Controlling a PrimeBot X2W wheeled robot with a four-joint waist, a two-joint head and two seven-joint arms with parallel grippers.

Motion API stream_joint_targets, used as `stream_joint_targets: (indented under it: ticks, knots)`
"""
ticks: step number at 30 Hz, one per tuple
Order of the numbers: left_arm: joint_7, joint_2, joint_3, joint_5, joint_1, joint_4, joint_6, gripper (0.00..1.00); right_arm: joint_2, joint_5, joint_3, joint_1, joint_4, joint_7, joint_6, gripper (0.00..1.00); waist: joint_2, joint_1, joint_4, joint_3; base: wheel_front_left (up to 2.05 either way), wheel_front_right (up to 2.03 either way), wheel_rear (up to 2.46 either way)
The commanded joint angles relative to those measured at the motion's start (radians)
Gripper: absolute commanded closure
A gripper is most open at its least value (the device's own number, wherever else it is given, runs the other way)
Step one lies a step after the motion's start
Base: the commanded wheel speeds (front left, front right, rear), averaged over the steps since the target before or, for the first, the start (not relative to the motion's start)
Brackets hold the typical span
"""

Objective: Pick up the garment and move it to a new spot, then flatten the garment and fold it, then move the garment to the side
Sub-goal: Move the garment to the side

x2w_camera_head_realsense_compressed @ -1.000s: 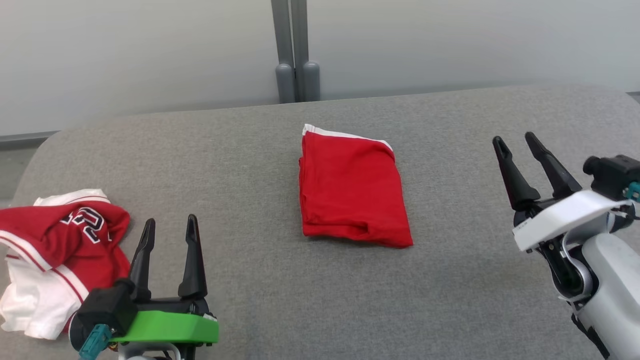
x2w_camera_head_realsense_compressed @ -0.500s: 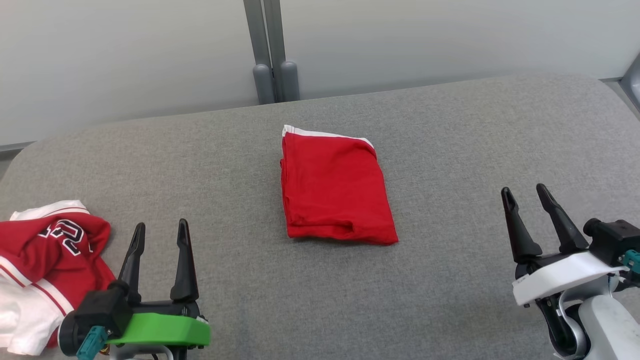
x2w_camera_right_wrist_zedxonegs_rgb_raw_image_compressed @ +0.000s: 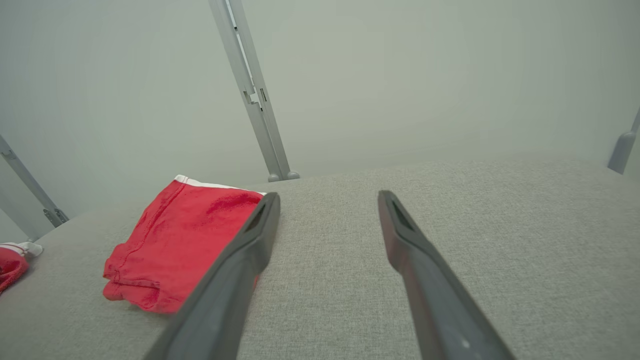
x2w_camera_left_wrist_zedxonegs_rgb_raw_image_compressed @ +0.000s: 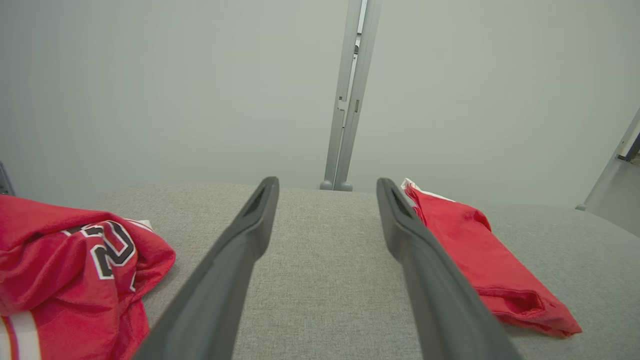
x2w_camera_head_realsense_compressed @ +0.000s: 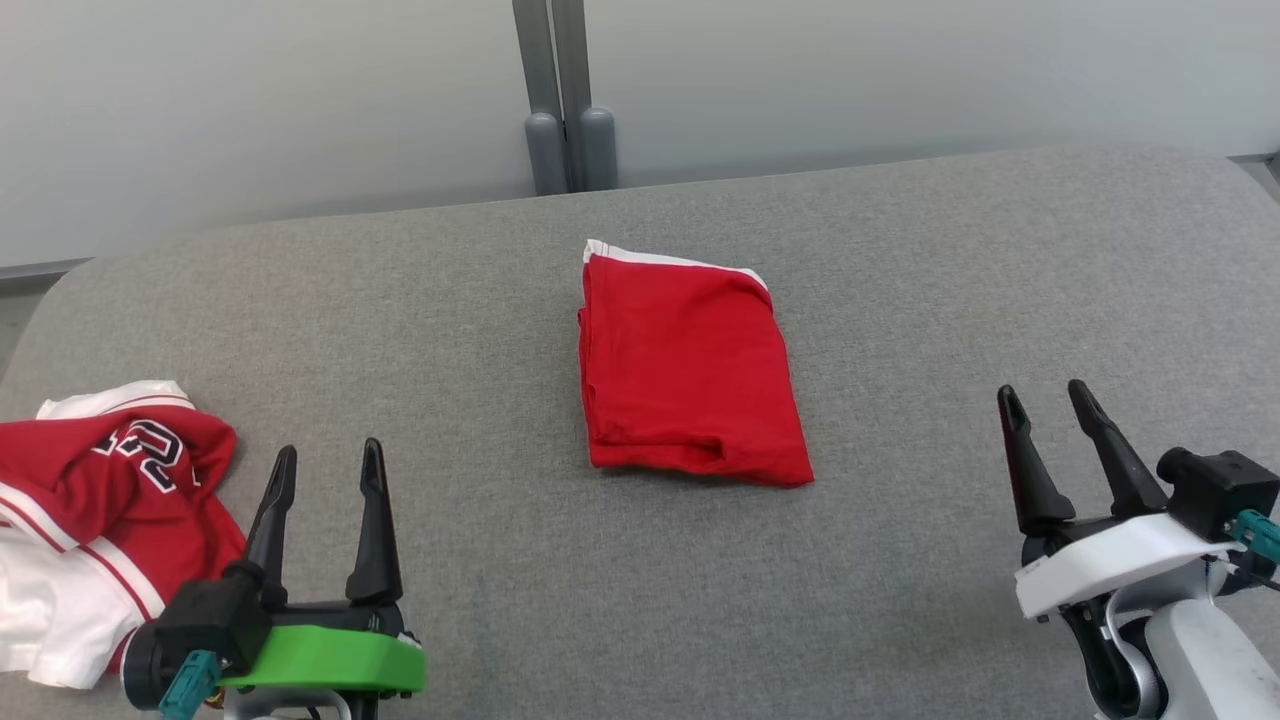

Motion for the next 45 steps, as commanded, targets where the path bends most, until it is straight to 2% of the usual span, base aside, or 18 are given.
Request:
stream_joint_targets:
  ticks: [1,7,12,22,30,33,34,36,45]
  knots:
    - [0.000,0.002,-0.002,-0.005,-0.013,0.000,-0.001,0.00,0.003,0.015,0.010,-0.024,0.011,0.011,0.000,0.00,-0.0001,0.0000,0.009,0.005,0.00,0.00,0.00]
    - [0.000,0.002,-0.034,-0.009,-0.034,-0.006,0.005,0.00,0.016,0.033,0.047,-0.145,0.110,0.139,0.000,0.00,-0.0001,0.0000,0.065,0.035,0.00,0.00,0.00]
    - [0.000,0.002,-0.058,-0.019,-0.055,-0.004,0.014,0.00,0.043,0.069,0.054,-0.284,0.251,0.227,0.000,0.00,-0.0001,0.0000,0.139,0.084,0.00,0.00,0.00]
    - [0.000,0.001,-0.090,-0.031,-0.096,-0.010,0.022,0.00,0.050,0.135,0.077,-0.488,0.548,0.329,0.000,0.00,-0.0001,0.0000,0.262,0.165,0.00,0.00,0.00]
    - [0.000,0.002,-0.101,-0.041,-0.107,-0.007,0.028,0.00,0.072,0.210,0.087,-0.552,0.745,0.419,0.000,0.00,-0.0001,0.0000,0.299,0.180,0.00,0.00,0.00]
    - [0.000,0.002,-0.099,-0.041,-0.105,-0.003,0.030,0.00,0.085,0.233,0.100,-0.555,0.777,0.429,0.000,0.00,-0.0001,0.0000,0.299,0.174,0.00,0.00,0.00]
    - [0.000,0.001,-0.098,-0.041,-0.103,-0.002,0.031,0.00,0.091,0.243,0.106,-0.557,0.780,0.424,0.000,0.25,-0.0001,0.0000,0.297,0.170,0.00,0.00,0.00]
    - [0.000,0.002,-0.101,-0.041,-0.100,-0.002,0.032,0.00,0.094,0.256,0.118,-0.560,0.776,0.410,0.001,1.00,-0.0001,0.0000,0.290,0.162,0.00,0.00,0.00]
    - [0.000,0.002,-0.113,-0.019,-0.086,0.002,0.013,0.00,0.069,0.306,0.166,-0.560,0.739,0.301,0.000,1.00,-0.0001,0.0000,0.206,0.119,0.00,0.00,0.00]
